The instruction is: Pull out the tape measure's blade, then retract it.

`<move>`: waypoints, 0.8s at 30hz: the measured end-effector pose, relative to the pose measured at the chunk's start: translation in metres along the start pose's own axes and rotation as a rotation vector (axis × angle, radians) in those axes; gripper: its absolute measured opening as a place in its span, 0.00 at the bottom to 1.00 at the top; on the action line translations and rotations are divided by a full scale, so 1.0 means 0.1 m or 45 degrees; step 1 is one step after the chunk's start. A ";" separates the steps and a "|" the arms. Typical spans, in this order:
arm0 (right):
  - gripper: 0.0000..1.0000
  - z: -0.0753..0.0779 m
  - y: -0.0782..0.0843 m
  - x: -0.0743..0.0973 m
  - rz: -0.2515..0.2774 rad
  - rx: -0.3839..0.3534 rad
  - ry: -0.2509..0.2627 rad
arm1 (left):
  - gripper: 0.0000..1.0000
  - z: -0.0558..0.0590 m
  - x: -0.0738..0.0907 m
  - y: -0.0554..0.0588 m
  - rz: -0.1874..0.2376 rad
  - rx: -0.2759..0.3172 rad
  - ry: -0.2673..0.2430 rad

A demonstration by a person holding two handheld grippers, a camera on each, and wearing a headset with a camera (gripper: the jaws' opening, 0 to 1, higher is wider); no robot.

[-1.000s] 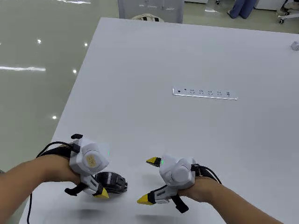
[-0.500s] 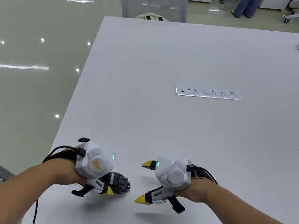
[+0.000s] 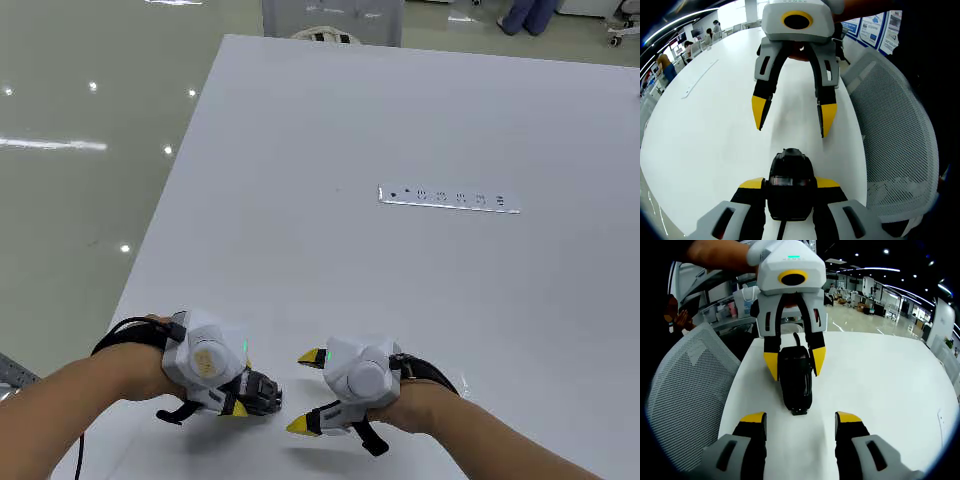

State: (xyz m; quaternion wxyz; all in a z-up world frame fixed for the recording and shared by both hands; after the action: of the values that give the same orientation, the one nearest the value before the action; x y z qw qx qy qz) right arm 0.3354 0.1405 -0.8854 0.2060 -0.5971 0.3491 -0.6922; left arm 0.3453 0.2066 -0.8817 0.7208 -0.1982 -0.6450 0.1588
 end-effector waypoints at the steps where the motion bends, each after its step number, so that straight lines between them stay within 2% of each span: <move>1: 0.54 0.00 0.00 -0.01 -0.001 0.004 -0.002 | 0.33 0.00 0.00 0.00 0.004 0.005 0.001; 7: 0.46 0.03 0.03 -0.06 -0.015 0.038 0.001 | 0.33 0.01 0.00 0.00 -0.020 -0.016 0.004; 16: 0.37 0.01 0.06 -0.12 -0.031 0.048 -0.007 | 0.33 0.00 0.00 0.01 0.004 -0.002 0.009; 19: 0.34 0.00 0.08 -0.16 -0.036 0.047 -0.001 | 0.33 0.00 0.00 0.01 0.023 0.005 0.004; 20: 0.34 -0.02 0.12 -0.24 -0.048 0.049 0.000 | 0.33 0.00 0.00 0.00 0.028 0.010 -0.001; 24: 0.31 -0.01 0.12 -0.26 -0.063 0.049 0.007 | 0.33 0.00 -0.01 0.00 0.014 0.005 0.007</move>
State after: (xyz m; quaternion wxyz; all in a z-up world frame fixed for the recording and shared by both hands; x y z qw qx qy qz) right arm 0.3376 0.1506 -0.9119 0.1991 -0.5997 0.3215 -0.7053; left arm 0.3450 0.2063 -0.8823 0.7221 -0.2009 -0.6415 0.1635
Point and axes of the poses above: the centre of the closed fingertips' face, and the gripper's own axes: x roughly backward along the fingers, z roughly to its right, y roughly out of its underside, the point moved 2 cm from there along x, roughly backward along the fingers, and after that the axes turned 5 degrees about y, right-handed, at the moved point
